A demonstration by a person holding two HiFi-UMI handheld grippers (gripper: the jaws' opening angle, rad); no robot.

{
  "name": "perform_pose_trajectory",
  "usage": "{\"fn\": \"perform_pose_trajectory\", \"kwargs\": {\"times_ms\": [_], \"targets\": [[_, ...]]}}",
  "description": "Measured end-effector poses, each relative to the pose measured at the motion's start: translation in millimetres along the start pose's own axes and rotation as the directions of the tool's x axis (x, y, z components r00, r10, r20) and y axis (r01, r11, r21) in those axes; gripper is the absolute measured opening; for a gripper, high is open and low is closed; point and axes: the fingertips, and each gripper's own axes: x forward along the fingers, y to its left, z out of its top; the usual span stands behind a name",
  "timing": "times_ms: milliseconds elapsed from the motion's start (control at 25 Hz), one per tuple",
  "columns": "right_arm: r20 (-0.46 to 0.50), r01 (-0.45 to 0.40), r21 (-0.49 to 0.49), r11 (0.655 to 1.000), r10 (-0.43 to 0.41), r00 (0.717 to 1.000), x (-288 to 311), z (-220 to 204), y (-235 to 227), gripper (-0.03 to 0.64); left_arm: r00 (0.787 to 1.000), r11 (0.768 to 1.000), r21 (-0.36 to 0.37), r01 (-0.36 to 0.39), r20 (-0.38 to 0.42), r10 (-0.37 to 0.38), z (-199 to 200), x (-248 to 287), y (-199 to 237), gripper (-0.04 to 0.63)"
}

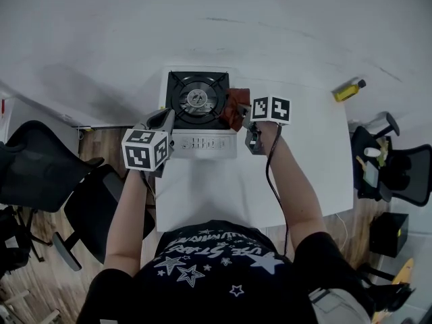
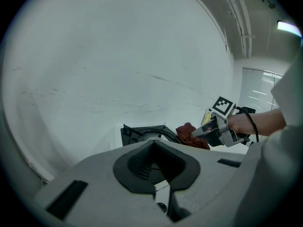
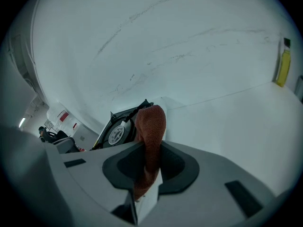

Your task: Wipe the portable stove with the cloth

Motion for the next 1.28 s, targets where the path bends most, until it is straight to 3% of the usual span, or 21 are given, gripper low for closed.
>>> {"fn": "perform_pose_trajectory", "kwargs": {"times_ms": [240,480,680,920,1280], "targets": [[0.05,0.023,-0.003,1.0,-0.023,0.998,-26.6,9.5,-8.7,0.066,1.0,1.0,-0.004,-0.009,0.006,0.009,-2.2,-10.6,2.1,0.008],[0.125,-0.087,-0.046,0.995,0.092,0.988,-55.6,27.8,39.8,0.066,0.999,1.0,-0.007,-0.021,0.035,0.021,3.9,-25.7,3.6,0.008],[0.139,-0.216,-0.101,0.971,0.229,0.964,-63.2,30.2,104.2,0.066,0.998,0.999,-0.011,-0.039,0.051,0.04,6.1,-36.2,8.5,0.008],[0.058,-0.34,-0.149,0.929,0.351,0.935,-44.8,-0.5,178.9,0.066,0.996,0.997,-0.039,-0.07,0.057,0.072,-1.3,-50.1,21.6,0.008],[-0.092,-0.425,-0.165,0.89,0.415,0.905,8.8,-57.8,250.2,0.066,0.991,0.987,-0.089,-0.133,0.023,0.135,-25.9,-63.4,49.1,0.008]]}}
